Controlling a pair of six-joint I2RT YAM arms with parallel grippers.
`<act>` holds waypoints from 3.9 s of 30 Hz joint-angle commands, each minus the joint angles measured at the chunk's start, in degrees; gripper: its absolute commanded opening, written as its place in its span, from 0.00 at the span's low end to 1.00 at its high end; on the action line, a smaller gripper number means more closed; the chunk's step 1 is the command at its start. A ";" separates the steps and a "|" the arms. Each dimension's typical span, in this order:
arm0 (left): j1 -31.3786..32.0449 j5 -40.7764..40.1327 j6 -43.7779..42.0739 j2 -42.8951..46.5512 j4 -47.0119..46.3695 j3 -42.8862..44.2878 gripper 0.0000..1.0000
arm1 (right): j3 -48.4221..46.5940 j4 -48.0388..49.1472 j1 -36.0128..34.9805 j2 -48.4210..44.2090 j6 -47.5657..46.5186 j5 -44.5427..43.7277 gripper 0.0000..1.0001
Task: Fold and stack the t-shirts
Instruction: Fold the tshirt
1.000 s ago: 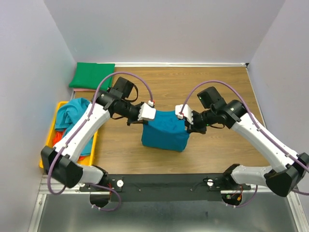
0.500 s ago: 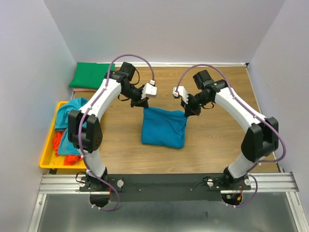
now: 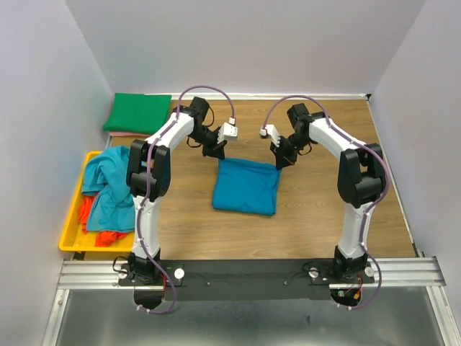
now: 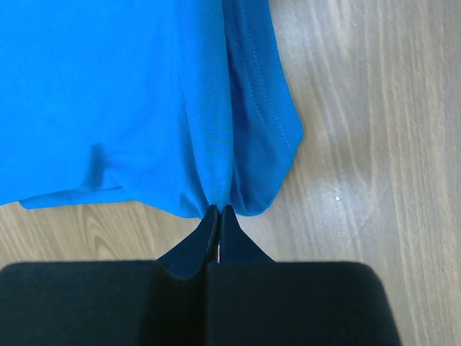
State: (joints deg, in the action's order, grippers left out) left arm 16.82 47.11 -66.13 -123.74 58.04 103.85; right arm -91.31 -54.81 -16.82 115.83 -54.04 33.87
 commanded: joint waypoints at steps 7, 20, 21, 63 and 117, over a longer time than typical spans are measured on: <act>-0.82 -2.73 7.67 -3.96 -7.76 3.46 0.13 | -4.75 2.42 1.17 5.19 2.88 -0.91 0.02; -4.26 3.95 28.58 7.88 -19.07 1.28 0.46 | -15.05 7.52 6.27 5.12 32.46 -3.46 0.60; -3.03 3.95 31.82 8.69 -19.98 -0.30 0.46 | -12.34 7.43 6.53 2.76 34.07 -1.02 0.59; 39.61 -23.30 22.89 18.63 -50.92 -38.02 0.43 | 5.96 17.45 6.71 2.91 58.70 2.43 0.51; 40.93 -15.82 20.07 18.28 -51.54 -39.78 0.00 | 3.42 26.68 6.98 7.39 61.60 -4.25 0.01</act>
State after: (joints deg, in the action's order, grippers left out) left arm 56.40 27.03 -46.11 -102.85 5.52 63.55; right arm -85.38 -32.18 -10.04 121.03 7.14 32.38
